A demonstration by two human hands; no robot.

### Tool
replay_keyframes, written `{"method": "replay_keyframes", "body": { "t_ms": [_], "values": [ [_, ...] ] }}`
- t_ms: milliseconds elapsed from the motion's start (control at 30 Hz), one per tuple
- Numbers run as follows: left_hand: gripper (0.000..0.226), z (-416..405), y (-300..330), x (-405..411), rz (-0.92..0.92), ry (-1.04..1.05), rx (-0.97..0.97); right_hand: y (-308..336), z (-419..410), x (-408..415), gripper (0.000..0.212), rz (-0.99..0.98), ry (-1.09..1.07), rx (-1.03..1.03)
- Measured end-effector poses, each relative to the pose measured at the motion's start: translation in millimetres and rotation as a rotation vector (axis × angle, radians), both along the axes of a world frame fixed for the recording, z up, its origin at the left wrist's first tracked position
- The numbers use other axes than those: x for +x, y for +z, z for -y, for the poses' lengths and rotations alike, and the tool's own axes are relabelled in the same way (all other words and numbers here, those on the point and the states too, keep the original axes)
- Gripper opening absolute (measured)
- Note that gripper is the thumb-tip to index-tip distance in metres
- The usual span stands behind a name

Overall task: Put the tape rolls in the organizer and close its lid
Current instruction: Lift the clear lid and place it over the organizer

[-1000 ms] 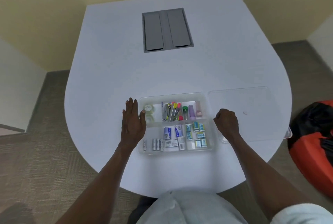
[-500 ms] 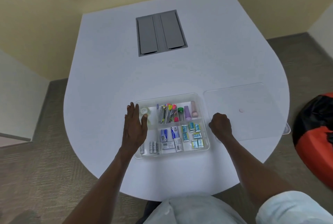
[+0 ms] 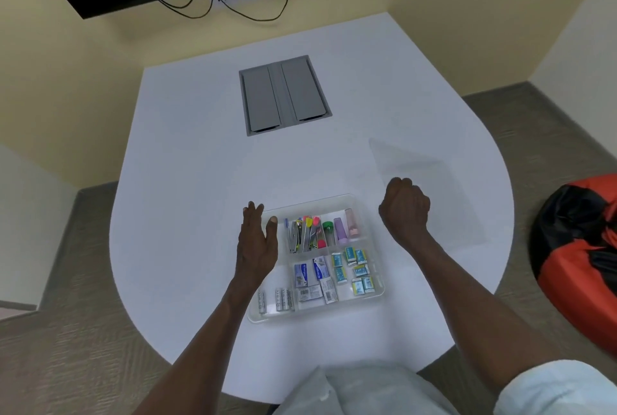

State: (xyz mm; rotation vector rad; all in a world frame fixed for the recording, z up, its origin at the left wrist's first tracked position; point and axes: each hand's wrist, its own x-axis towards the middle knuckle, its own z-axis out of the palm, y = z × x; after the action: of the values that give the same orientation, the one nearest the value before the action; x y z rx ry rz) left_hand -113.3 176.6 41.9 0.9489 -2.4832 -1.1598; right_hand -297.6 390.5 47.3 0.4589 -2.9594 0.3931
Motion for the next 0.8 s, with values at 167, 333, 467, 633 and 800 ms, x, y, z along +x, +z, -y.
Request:
{"method": "replay_keyframes", "body": {
  "t_ms": [167, 333, 467, 633, 800],
  "values": [
    [0.049, 1.8, 13.2, -19.8, -0.056, 0.039, 0.081, 52.9, 18.7, -2.9, 0.007, -0.08, 0.022, -0.174],
    [0.046, 5.4, 28.0, -35.9, -0.117, 0.077, 0.126, 103.3, 36.0, 6.5, 0.021, -0.201, 0.134, -0.357],
    [0.046, 14.3, 38.5, -44.2, -0.125, 0.114, 0.16, 129.1, 42.7, 14.6, 0.027, -0.255, 0.244, -0.551],
    [0.049, 33.4, 53.9, -48.2, -0.15, 0.18, 0.21, 140.0, 41.5, 16.1, 0.035, -0.158, 0.397, -0.828],
    [0.049, 54.0, 60.2, -40.7, -0.152, 0.338, 0.289, 137.2, 42.0, 23.2, 0.026, 0.18, 0.348, -1.196]
  ]
}}
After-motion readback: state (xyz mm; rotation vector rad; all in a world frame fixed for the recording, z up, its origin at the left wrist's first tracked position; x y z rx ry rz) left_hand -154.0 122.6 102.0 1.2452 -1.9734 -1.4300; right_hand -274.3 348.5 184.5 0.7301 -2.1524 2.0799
